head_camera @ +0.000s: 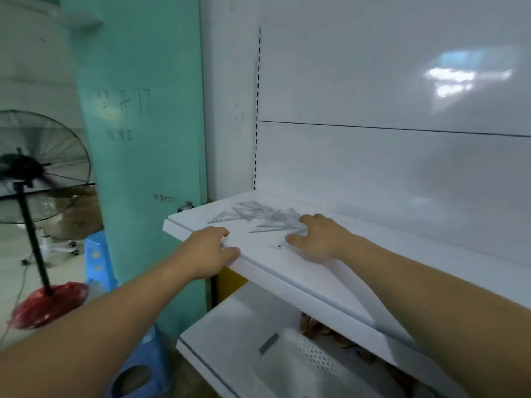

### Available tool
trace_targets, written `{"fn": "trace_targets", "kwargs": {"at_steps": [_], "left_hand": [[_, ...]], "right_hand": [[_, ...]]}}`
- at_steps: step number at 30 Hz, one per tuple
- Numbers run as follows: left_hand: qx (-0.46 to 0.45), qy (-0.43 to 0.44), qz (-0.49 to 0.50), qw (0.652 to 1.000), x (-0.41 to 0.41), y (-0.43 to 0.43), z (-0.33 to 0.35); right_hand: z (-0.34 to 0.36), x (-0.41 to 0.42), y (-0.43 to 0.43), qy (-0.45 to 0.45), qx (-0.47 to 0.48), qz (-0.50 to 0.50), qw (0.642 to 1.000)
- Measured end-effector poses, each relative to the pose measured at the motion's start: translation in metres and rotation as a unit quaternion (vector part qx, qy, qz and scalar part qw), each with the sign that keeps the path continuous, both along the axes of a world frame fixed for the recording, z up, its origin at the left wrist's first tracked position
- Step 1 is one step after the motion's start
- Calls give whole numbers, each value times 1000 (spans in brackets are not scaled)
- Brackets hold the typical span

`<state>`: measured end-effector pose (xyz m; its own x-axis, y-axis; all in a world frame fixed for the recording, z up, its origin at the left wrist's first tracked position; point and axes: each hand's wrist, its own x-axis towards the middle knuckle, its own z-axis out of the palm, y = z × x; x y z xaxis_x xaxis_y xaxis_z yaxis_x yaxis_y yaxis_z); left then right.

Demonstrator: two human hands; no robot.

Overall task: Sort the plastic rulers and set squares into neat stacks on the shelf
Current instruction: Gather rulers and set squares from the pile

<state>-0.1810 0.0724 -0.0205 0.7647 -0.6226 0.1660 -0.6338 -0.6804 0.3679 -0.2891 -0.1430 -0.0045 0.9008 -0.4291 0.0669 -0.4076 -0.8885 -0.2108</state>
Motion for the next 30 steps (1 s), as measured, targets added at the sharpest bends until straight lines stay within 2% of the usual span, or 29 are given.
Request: {"fn": "trace_targets", "kwargs": {"at_steps": [9,13,16,19,27,30], "left_hand": [[29,7,1,1000,129,-59,0],[56,-3,-62,996,170,-82,-1],[82,25,-133,987,192,-93,5],[102,39,-180,978,208,-99,5],[9,9,-274,962,214,-97,5],[25,15,-275,961,211,-99,5]], "right_hand": [[-1,140,-50,48,51,-22,997],[-4,177,-54,72,7,-8,997],[-1,186,-53,59,47,55,996],[2,186,-53,35,98,66,992],[9,163,-26,-56,46,-48,996],[5,152,-11,-92,25,-100,990]]}}
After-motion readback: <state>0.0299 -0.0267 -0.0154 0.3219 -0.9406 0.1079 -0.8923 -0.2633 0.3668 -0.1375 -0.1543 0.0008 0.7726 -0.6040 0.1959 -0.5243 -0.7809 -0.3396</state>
